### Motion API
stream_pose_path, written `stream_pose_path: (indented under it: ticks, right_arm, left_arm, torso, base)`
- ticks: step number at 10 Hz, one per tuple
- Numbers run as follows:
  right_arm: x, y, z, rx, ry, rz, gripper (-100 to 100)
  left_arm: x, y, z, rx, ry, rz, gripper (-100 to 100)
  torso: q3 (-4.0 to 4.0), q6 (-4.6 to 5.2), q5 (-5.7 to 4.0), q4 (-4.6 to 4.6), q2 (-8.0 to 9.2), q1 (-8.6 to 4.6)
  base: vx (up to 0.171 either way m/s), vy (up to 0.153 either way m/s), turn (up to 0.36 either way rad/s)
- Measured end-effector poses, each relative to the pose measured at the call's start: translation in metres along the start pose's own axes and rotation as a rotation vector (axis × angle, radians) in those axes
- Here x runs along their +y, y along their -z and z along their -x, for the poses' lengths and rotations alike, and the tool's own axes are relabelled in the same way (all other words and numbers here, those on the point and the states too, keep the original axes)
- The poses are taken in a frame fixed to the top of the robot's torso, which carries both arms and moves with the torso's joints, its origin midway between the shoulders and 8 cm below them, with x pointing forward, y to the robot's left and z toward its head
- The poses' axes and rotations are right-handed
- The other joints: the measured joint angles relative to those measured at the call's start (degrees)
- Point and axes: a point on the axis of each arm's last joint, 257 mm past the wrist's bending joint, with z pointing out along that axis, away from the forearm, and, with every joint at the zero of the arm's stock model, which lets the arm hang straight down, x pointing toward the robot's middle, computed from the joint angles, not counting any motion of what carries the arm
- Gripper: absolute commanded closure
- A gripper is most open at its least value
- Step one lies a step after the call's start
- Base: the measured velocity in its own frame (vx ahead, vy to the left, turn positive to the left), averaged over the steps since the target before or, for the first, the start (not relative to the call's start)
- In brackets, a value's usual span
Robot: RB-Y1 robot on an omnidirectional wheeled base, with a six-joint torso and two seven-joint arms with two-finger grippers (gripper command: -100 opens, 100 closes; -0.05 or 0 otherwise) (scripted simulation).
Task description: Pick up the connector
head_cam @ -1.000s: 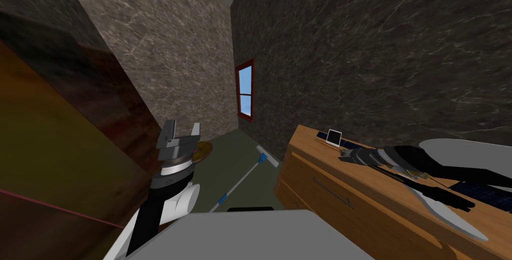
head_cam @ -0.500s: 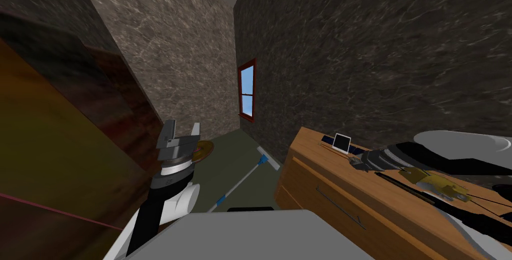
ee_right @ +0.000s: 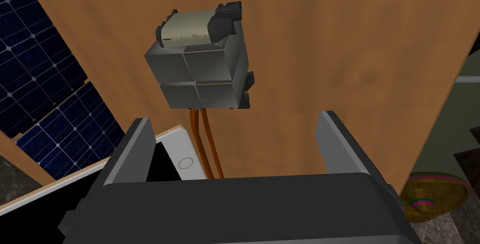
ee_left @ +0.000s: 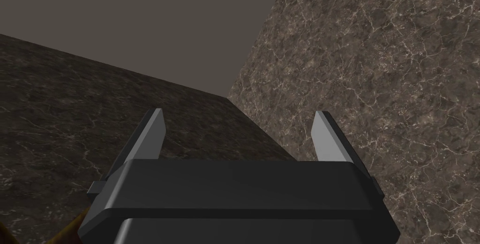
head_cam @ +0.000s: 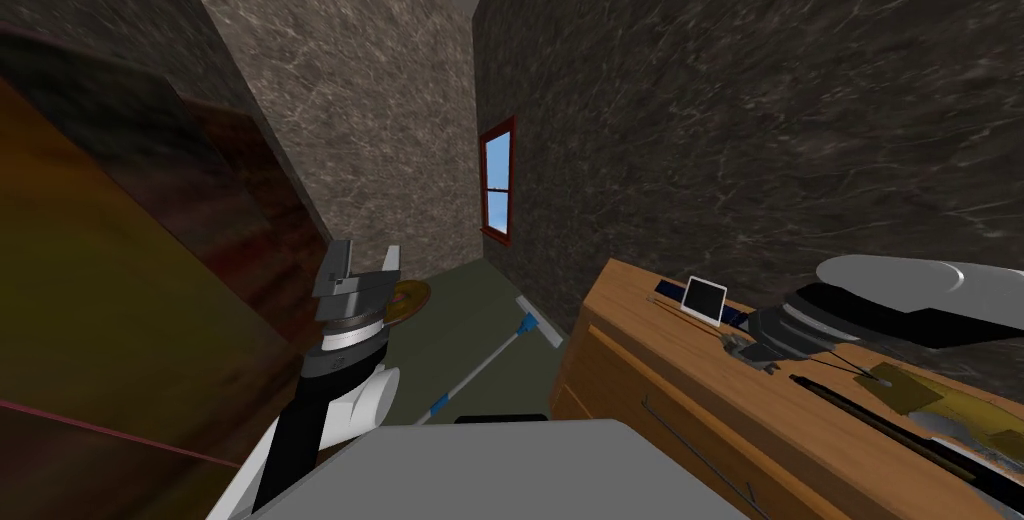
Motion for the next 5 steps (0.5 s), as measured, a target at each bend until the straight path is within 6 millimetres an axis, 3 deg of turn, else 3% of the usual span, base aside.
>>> stream_pose_path:
  ticks: [5]
  right_arm:
    - [0.014,-0.002,-0.042,0.147,0.014,0.062,-100]
  left_arm:
    - [0.0,0.0,0.0,0.0,0.0,0.0,0]
  torso:
    - [0.07,0.05,0.01,0.03,0.12,0.11]
  base:
    - [0.054,-0.026,0.051]
